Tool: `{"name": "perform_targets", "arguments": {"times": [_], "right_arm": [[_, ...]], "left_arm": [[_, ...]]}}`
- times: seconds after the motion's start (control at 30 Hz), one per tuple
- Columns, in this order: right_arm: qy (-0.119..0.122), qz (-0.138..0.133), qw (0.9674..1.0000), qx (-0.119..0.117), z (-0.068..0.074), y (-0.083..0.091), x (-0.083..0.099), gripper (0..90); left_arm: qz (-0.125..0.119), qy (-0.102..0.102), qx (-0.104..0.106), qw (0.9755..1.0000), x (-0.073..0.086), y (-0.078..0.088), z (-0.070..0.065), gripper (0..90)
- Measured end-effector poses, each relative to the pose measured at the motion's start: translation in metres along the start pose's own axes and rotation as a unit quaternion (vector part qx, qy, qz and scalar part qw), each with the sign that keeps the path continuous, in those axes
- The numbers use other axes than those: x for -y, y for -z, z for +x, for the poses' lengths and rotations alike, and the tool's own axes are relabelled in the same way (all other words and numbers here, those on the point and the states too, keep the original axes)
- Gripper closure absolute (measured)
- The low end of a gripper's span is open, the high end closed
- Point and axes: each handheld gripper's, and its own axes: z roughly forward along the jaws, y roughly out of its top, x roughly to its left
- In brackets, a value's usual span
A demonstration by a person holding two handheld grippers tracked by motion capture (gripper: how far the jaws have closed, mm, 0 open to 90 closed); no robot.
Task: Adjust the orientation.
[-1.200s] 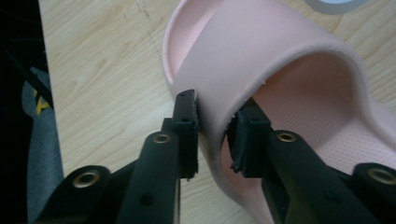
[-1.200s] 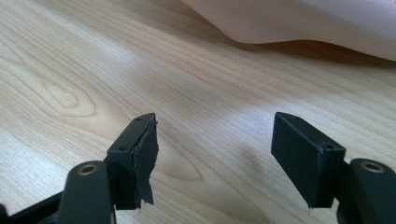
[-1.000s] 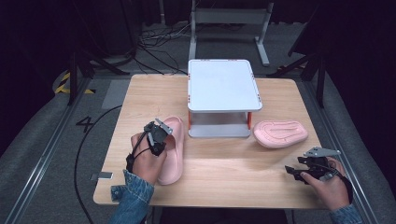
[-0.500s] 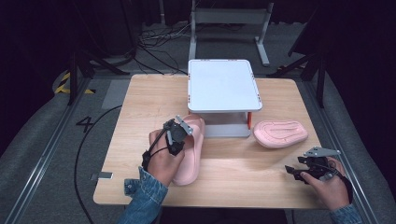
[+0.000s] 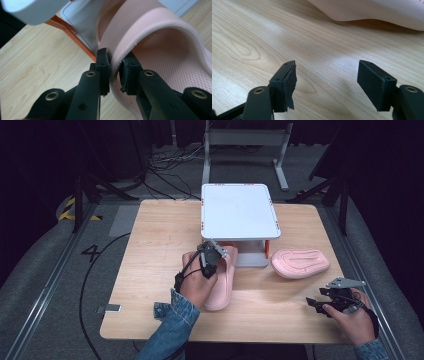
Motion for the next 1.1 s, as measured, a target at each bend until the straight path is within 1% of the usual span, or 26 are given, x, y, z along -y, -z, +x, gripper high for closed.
{"name": "perform_targets", "arguments": {"times": [0.1, 0.13, 0.23, 0.27, 0.3, 0.33, 0.37, 0.4, 0.43, 0.47, 0.5, 0.57, 0.6, 0.63, 0.73, 0.77, 0.87, 0.93, 0.97, 1.03, 1.1], "right_arm": [[0.000, 0.000, 1.0000, -0.001, 0.000, 0.000, 0.000, 32.7], [0.000, 0.000, 1.0000, -0.001, 0.000, 0.000, 0.000, 32.7], [0.000, 0.004, 1.0000, -0.002, 0.000, -0.001, 0.000, 32.8], [0.000, 0.004, 1.0000, -0.002, 0.000, -0.001, 0.001, 32.8], [0.000, 0.004, 1.0000, -0.002, -0.001, -0.001, 0.001, 32.7], [0.000, 0.004, 1.0000, -0.002, -0.001, -0.001, 0.001, 32.8], [0.000, 0.004, 1.0000, -0.002, -0.001, -0.001, 0.001, 32.8], [0.000, 0.004, 1.0000, -0.003, 0.000, -0.001, 0.001, 32.7], [0.000, 0.004, 1.0000, -0.003, 0.000, -0.001, 0.001, 32.7], [0.000, 0.004, 1.0000, -0.003, 0.000, -0.001, 0.001, 32.7], [0.000, 0.004, 1.0000, -0.004, 0.000, -0.001, 0.001, 32.8], [0.001, 0.005, 1.0000, -0.004, 0.000, -0.001, 0.001, 32.7], [0.001, 0.005, 1.0000, -0.004, 0.000, -0.001, 0.001, 32.7], [0.000, 0.005, 1.0000, -0.004, 0.000, -0.001, 0.001, 32.7], [0.000, 0.004, 1.0000, -0.004, 0.000, -0.001, 0.001, 32.7], [0.000, 0.005, 1.0000, -0.004, 0.000, -0.001, 0.001, 32.7], [0.000, 0.004, 1.0000, -0.004, 0.000, 0.000, 0.001, 32.7], [0.000, 0.005, 1.0000, -0.004, 0.000, -0.001, 0.001, 32.7], [0.000, 0.006, 1.0000, -0.004, 0.000, -0.001, 0.001, 32.7], [0.001, 0.005, 1.0000, -0.004, 0.000, -0.001, 0.001, 32.7], [0.000, 0.004, 1.0000, -0.004, 0.000, 0.000, 0.001, 32.7]], "left_arm": [[0.008, -0.001, -0.011, 0.9999, -0.002, -0.010, -0.003, 78.2], [0.008, -0.001, -0.011, 0.9999, -0.002, -0.010, -0.003, 78.2], [0.015, 0.004, -0.029, 0.9995, -0.003, -0.018, -0.005, 77.8], [0.021, 0.005, -0.047, 0.9986, -0.002, -0.021, -0.008, 77.7], [0.022, 0.004, -0.054, 0.9983, -0.002, -0.023, -0.009, 77.6], [0.023, 0.006, -0.055, 0.9982, -0.002, -0.024, -0.011, 77.2], [0.022, 0.007, -0.060, 0.9979, -0.002, -0.026, -0.014, 76.5], [0.022, 0.007, -0.060, 0.9979, -0.002, -0.026, -0.014, 76.3], [0.025, 0.002, -0.061, 0.9978, -0.002, -0.026, -0.017, 75.8], [0.025, 0.002, -0.061, 0.9978, -0.002, -0.026, -0.017, 74.3], [0.027, 0.001, -0.043, 0.9987, -0.002, -0.027, -0.019, 71.0], [0.029, 0.009, -0.030, 0.9991, -0.001, -0.027, -0.020, 64.1], [0.029, 0.009, -0.030, 0.9991, -0.001, -0.027, -0.020, 60.1], [0.030, 0.013, -0.020, 0.9993, -0.001, -0.026, -0.018, 60.1], [0.026, 0.024, 0.001, 0.9994, 0.001, -0.021, -0.014, 47.8], [0.021, 0.030, 0.012, 0.9993, 0.002, -0.016, -0.012, 42.8], [0.019, 0.035, 0.025, 0.9989, 0.004, -0.006, -0.007, 37.2], [0.018, 0.039, 0.042, 0.9982, 0.007, 0.004, -0.003, 35.5], [0.019, 0.043, 0.051, 0.9976, 0.010, 0.010, 0.000, 35.2], [0.017, 0.046, 0.060, 0.9970, 0.016, 0.018, 0.002, 33.5], [0.021, 0.046, 0.070, 0.9963, 0.026, 0.024, 0.004, 32.5]]}}
